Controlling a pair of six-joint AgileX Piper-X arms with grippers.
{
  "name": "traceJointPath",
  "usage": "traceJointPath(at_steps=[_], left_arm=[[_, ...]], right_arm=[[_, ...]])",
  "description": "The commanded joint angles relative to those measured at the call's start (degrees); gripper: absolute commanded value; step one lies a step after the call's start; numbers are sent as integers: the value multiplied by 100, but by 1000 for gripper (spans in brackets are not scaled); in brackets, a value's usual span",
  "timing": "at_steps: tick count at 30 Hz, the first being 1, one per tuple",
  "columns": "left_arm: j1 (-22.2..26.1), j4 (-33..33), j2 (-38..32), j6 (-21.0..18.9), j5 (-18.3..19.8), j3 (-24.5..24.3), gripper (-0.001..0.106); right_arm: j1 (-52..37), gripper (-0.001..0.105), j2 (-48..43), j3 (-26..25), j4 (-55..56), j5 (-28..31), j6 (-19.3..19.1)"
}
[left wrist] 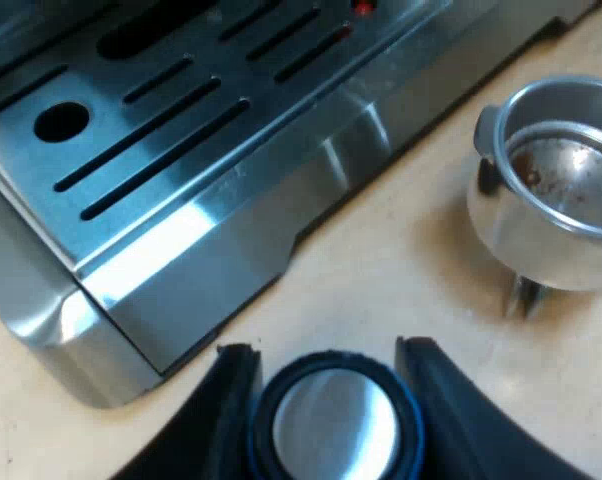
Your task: Grind coffee beans and then tamp
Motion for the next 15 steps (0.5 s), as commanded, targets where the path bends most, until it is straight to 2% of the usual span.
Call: traceJointPath(at_steps=[1, 4, 10, 15], left_arm=[[-25, -482, -56, -83, 24, 166, 15], [-25, -623, 120, -125, 24, 268, 15], [-25, -1005, 823, -487, 24, 268, 15], [-25, -1355, 1133, -794, 24, 268, 15]], right_arm=[[-15, 68, -29, -3, -43, -12, -71], [-15, 68, -29, -3, -43, -12, -71], [-15, 68, -29, -3, -43, -85, -71], [-15, 68, -29, -3, -43, -95, -71]])
